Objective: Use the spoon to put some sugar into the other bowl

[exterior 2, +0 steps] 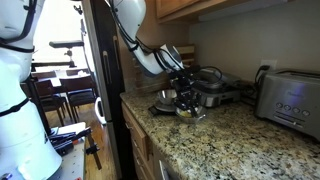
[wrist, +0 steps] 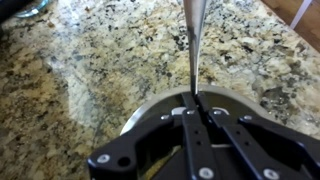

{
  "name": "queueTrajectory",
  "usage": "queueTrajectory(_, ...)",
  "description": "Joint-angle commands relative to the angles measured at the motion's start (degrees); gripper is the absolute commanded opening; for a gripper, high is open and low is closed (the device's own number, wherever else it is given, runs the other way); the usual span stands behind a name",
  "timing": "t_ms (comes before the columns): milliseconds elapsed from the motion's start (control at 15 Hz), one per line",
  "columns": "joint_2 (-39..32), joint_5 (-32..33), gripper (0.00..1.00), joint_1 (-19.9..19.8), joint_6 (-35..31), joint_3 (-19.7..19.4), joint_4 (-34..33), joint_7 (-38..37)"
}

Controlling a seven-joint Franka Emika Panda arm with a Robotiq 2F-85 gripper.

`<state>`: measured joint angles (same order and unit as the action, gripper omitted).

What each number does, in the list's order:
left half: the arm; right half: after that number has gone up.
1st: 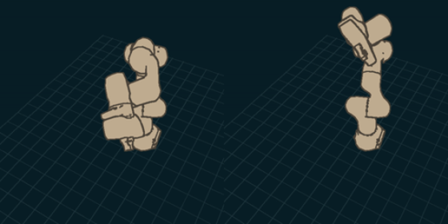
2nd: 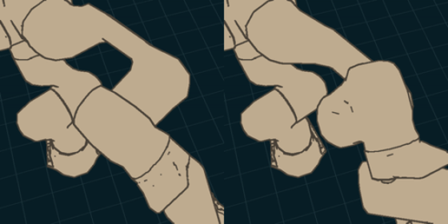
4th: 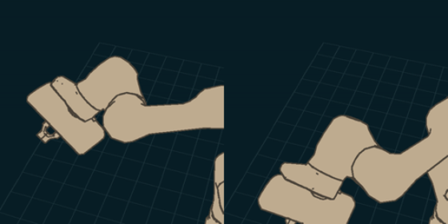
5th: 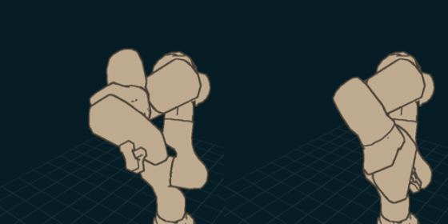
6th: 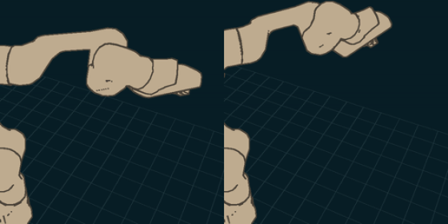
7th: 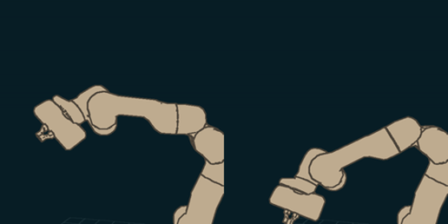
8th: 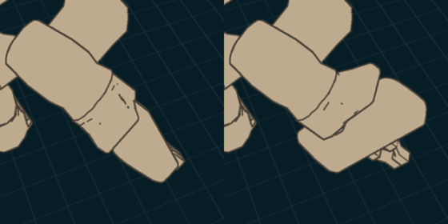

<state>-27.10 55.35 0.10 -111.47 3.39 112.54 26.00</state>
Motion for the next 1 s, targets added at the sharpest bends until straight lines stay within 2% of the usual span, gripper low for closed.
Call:
queueTrajectory(0,3.30,-8.21,0.04,-3.07,-1.85,1.99,2.52,10.11)
queueTrajectory(467,4.93,-21.32,0.04,-5.08,-0.18,0.90,1.03,22.44)
queueTrajectory(933,5.35,-28.31,0.04,-5.04,1.33,-0.96,-1.06,26.01)
